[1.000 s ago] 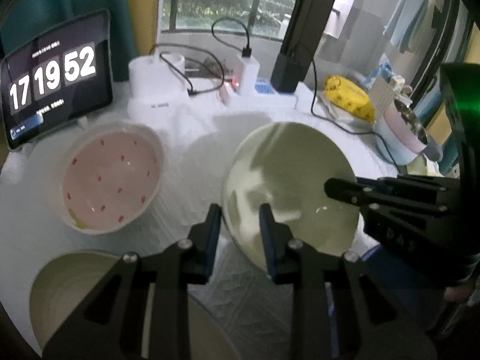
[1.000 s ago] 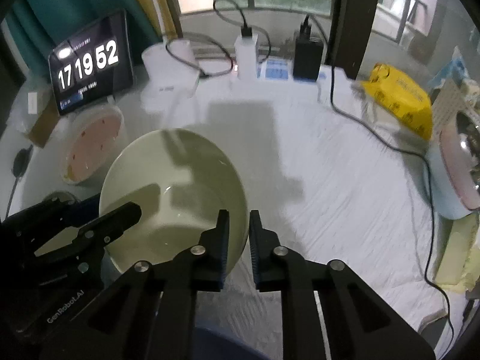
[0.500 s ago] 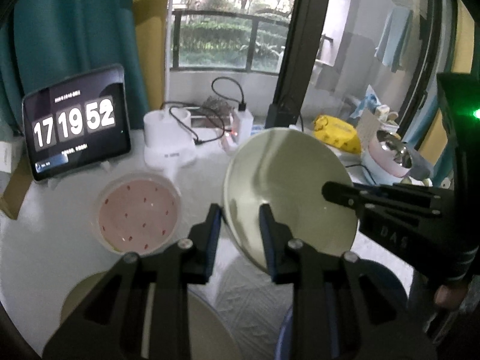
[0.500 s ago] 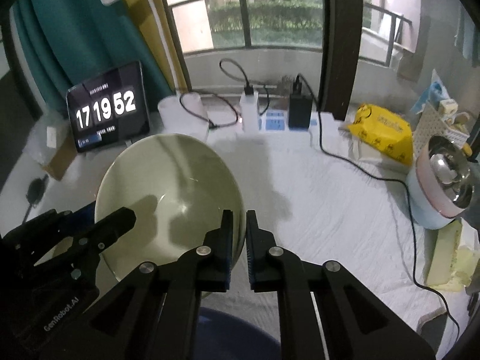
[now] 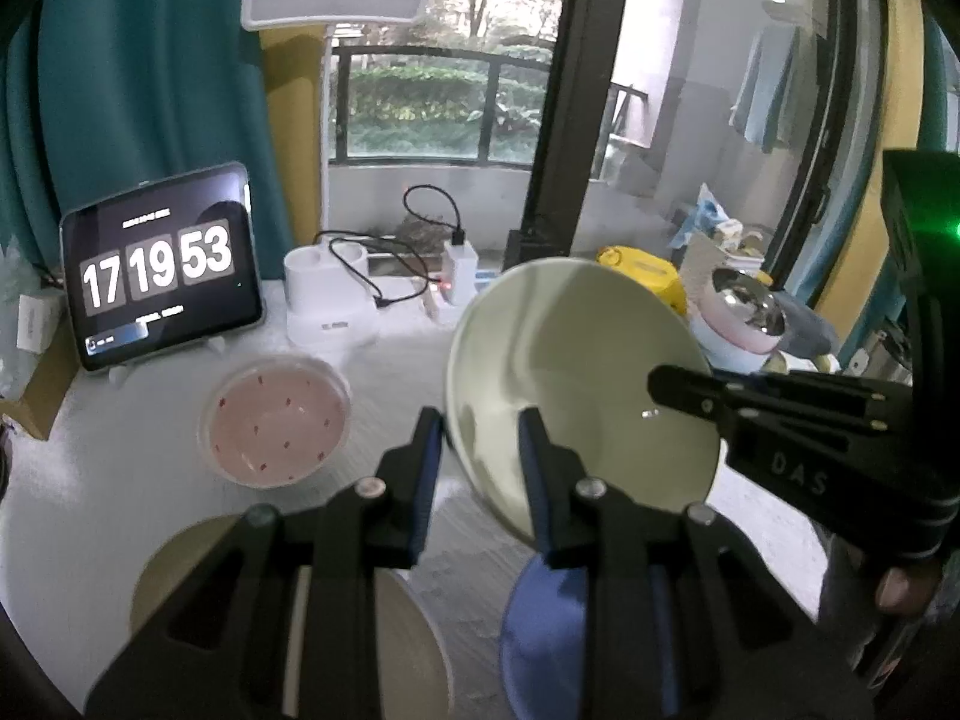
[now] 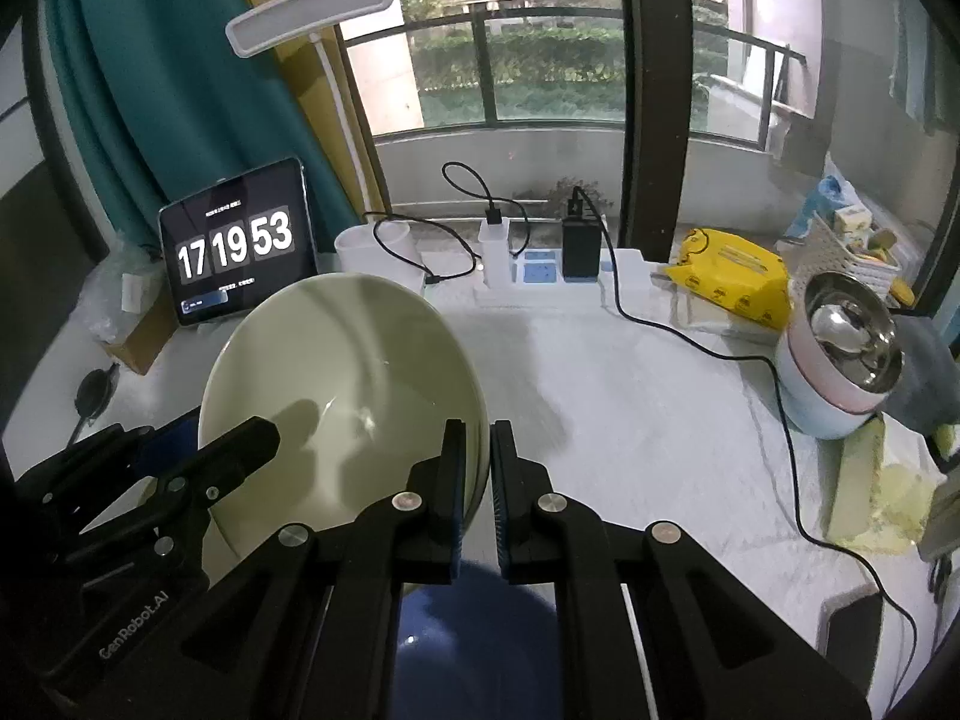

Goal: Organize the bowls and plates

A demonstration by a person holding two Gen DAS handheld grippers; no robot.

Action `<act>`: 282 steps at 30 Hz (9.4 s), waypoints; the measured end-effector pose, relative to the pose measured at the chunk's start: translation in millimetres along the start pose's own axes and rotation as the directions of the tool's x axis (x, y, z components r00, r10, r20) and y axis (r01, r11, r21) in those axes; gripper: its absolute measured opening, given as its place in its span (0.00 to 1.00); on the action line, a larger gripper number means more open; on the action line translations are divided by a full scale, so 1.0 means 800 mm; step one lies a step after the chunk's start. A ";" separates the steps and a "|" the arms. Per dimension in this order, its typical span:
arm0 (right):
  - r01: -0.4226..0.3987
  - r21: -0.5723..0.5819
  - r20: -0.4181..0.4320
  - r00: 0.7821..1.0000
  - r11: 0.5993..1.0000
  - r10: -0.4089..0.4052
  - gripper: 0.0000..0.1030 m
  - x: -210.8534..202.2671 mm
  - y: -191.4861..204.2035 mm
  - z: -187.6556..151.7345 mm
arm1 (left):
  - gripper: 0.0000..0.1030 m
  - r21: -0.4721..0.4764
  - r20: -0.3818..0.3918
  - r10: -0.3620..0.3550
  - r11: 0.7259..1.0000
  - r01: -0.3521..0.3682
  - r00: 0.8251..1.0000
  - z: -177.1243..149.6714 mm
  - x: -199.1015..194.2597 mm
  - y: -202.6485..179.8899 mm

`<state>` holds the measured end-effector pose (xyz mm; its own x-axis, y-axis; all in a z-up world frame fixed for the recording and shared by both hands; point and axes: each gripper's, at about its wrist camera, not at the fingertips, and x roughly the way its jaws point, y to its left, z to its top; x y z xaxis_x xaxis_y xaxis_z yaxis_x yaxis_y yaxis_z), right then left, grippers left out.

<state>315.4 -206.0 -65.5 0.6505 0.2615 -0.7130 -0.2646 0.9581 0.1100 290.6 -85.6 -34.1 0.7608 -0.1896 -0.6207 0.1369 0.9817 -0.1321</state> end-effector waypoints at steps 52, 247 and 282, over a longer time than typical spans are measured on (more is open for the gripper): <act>0.011 0.106 -0.098 0.995 0.994 0.000 0.09 -0.030 -0.029 -0.148 | 0.26 0.072 -0.181 0.010 0.997 0.003 0.983 -0.123 -0.001 -0.064; 0.002 0.217 -0.143 0.989 0.976 0.030 0.10 -0.035 -0.028 -0.136 | 0.22 0.106 -0.223 -0.022 0.993 0.047 0.975 -0.105 0.001 -0.062; 0.034 0.182 -0.082 0.996 0.983 -0.020 0.23 -0.068 -0.073 -0.149 | 0.28 0.048 -0.184 0.019 0.999 -0.011 0.983 -0.092 -0.010 -0.006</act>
<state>210.5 -289.9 -115.2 0.5953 0.2321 -0.7692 -0.1080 0.9718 0.2097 237.6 -89.7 -85.4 0.6335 -0.1701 -0.7548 0.1588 0.9833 -0.0884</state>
